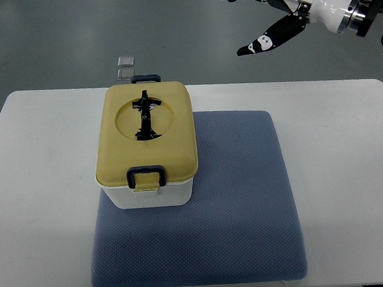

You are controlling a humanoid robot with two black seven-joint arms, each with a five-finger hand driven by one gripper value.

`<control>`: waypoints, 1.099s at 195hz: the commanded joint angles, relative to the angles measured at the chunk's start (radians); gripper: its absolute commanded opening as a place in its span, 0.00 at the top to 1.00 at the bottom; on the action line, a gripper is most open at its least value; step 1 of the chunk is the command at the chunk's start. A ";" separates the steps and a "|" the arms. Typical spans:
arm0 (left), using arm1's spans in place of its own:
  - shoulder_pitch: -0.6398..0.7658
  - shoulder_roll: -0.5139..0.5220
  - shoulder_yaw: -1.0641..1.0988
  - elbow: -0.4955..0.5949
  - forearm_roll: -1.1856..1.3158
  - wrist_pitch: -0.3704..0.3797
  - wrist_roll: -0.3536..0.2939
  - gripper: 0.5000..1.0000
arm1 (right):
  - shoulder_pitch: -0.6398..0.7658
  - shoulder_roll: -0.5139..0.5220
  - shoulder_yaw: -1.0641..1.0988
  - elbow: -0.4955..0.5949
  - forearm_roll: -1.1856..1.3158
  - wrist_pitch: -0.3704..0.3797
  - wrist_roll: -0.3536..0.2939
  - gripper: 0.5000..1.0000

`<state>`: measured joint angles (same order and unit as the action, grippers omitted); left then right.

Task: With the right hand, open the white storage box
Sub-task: 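Move the right hand over the yellow lid toward its black handle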

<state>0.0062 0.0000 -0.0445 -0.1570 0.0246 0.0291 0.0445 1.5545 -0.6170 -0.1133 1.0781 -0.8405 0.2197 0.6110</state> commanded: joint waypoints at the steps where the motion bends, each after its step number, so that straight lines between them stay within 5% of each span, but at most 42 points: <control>1: 0.000 0.000 0.000 0.001 0.000 0.000 0.000 0.00 | 0.084 0.043 -0.078 0.013 -0.103 0.000 0.000 0.15; 86: 0.000 0.000 0.000 0.001 0.000 0.000 0.000 0.00 | 0.282 0.287 -0.230 0.054 -0.278 0.000 0.000 0.15; 214: 0.000 0.000 0.000 0.001 0.000 0.000 0.000 0.00 | 0.323 0.424 -0.252 -0.027 -0.440 -0.088 0.000 0.19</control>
<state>0.0062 0.0000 -0.0445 -0.1569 0.0246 0.0291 0.0445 1.8814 -0.2117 -0.3621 1.0690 -1.2793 0.1408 0.6109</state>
